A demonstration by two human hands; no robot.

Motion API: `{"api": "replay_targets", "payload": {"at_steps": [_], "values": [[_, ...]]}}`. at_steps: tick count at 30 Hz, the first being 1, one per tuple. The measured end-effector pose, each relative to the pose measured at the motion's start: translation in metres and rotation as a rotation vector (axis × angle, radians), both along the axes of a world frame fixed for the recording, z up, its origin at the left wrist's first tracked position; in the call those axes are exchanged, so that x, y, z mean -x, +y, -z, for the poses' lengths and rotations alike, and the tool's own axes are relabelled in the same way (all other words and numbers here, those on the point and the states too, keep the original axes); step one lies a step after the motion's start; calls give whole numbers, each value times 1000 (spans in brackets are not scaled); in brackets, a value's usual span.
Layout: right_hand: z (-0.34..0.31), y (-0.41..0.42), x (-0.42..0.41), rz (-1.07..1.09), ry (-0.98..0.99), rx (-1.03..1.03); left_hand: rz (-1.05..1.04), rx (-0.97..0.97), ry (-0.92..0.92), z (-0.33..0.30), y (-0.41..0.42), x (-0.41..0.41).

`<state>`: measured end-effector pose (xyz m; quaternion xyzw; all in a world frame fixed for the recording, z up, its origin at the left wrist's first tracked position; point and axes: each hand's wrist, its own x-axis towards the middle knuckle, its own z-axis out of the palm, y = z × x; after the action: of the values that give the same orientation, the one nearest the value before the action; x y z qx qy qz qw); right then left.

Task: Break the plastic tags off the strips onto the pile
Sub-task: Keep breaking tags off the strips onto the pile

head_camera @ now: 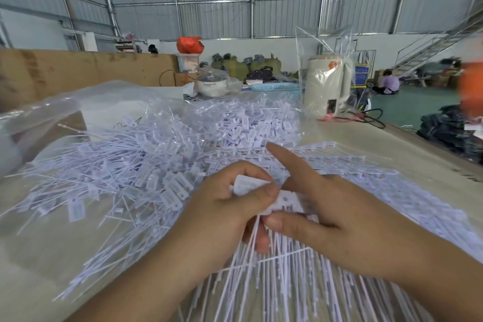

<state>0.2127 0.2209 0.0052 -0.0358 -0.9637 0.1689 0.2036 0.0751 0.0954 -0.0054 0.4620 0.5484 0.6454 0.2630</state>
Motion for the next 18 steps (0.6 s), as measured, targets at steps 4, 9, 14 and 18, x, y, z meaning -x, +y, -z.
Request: {"api": "replay_targets", "payload": {"at_steps": [4, 9, 14, 18], "values": [[-3, 6, -7, 92, -49, -6, -32, -41, -57, -2, -2, 11], [-5, 6, -5, 57, 32, 55, -46, -48, -53, 0, -2, 14], [-1, -4, -2, 154, 190, 98, -36, -124, -255, -1, 3, -1], [4, -16, 7, 279, 333, 30, -94, -242, -426, 2, 7, -14]]}}
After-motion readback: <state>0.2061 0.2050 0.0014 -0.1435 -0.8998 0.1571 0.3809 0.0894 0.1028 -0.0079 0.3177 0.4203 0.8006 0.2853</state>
